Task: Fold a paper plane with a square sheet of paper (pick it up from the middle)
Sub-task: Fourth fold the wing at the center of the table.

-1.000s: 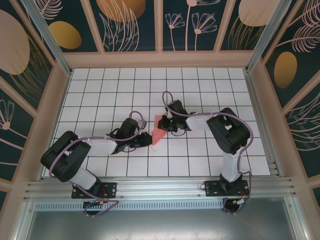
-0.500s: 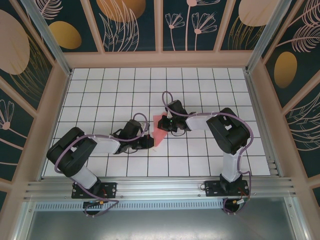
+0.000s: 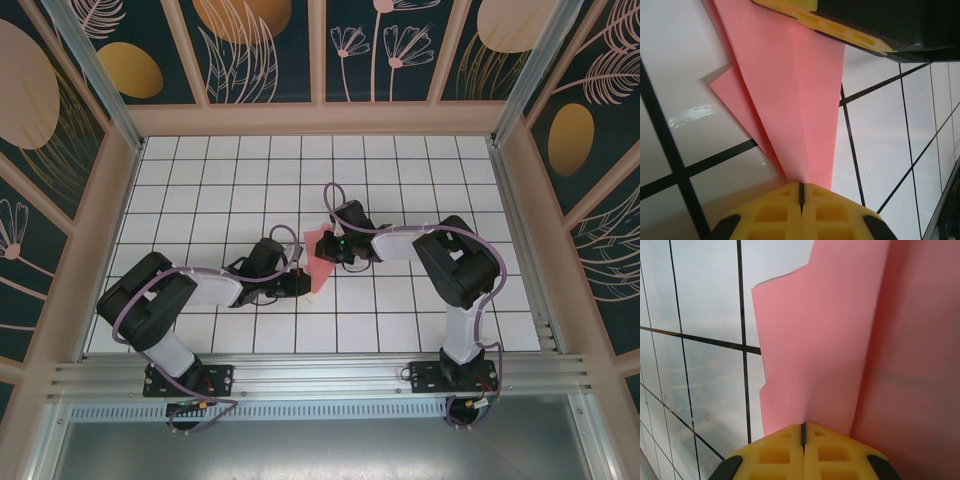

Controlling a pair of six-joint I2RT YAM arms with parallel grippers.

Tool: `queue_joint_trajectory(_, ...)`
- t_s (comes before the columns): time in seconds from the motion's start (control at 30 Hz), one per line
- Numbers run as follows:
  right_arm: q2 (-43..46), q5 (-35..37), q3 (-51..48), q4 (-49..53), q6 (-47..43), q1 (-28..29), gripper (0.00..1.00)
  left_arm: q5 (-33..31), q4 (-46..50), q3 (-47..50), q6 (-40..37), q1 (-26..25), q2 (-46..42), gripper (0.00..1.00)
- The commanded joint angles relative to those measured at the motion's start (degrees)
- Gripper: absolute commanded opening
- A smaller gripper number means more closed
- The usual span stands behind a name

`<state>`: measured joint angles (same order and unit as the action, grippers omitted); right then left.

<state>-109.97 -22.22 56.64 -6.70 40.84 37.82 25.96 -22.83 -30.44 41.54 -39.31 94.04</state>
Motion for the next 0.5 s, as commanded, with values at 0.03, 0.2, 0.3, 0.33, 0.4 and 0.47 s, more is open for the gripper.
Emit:
queue_joint_trajectory(0.03, -1.34, 2.22, -2.56, 2.86, -0.77, 1.09, 0.06, 2.6, -3.27, -0.94, -0.76, -0.38, 2.26, 0.0)
queue_joint_trajectory(0.2, -1.8, 3.19, -3.19, 3.1, -0.83, 1.38, 0.06, 3.05, -3.64, -1.09, -1.29, -0.56, 3.8, 0.03)
queue_joint_trajectory(0.3, -1.74, 3.58, -3.64, 3.12, -0.93, 1.37, 0.06, 2.54, -4.25, -0.18, -0.58, -0.55, 4.5, 0.11)
queue_joint_trajectory(0.33, -1.74, 3.67, -3.52, 3.28, -1.1, 1.38, 0.05, 1.61, -4.18, 0.5, 0.02, -0.59, 1.64, 0.17)
queue_joint_trajectory(0.4, -1.78, 4.17, -3.27, 3.75, -1.43, 1.38, 0.05, -0.66, -1.71, 0.82, 0.48, -0.58, -2.02, 0.2)
queue_joint_trajectory(0.47, -1.76, 4.05, -3.04, 3.75, -1.65, 1.35, 0.05, -3.49, 2.19, 0.48, 0.0, -0.57, -5.73, 0.26)
